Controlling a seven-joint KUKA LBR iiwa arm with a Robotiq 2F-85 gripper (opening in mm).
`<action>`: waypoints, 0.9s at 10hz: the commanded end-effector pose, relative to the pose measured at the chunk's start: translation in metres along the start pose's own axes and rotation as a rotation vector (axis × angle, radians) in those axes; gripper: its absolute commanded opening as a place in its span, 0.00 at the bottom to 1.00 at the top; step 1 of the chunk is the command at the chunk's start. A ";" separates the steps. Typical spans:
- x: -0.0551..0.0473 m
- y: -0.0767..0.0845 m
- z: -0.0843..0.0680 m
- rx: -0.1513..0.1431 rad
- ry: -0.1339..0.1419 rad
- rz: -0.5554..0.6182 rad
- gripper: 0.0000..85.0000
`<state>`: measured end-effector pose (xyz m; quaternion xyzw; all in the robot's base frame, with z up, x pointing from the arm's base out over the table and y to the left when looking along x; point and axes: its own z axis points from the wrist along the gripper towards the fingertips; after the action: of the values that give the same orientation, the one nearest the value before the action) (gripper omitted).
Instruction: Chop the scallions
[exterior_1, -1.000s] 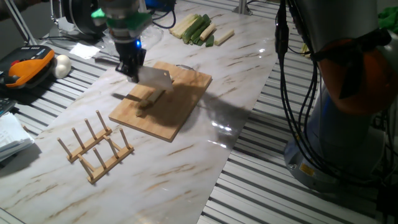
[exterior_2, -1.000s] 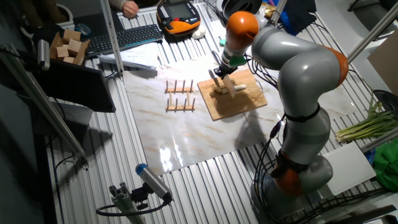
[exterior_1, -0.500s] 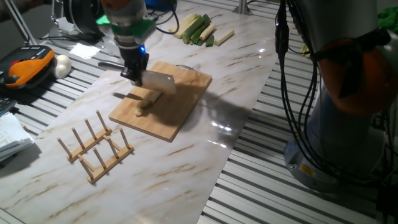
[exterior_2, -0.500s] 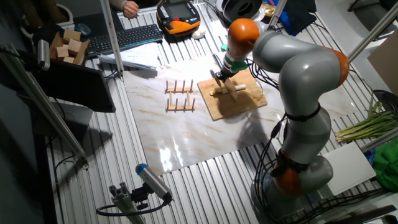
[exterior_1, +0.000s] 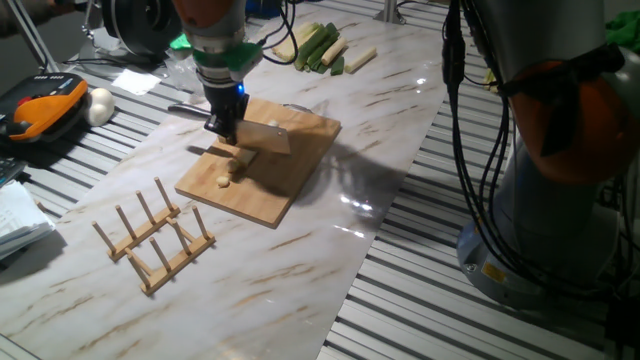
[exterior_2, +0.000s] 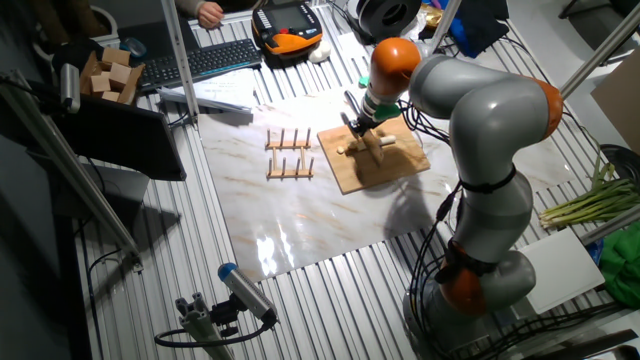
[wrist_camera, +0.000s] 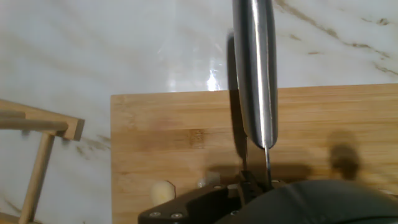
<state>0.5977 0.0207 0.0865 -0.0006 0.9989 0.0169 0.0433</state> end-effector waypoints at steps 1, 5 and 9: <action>0.000 0.000 -0.001 0.000 0.002 0.004 0.00; -0.001 0.002 -0.009 0.000 0.016 0.019 0.00; -0.001 0.002 -0.009 0.012 0.019 0.013 0.00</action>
<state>0.5983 0.0228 0.0954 0.0080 0.9994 0.0113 0.0326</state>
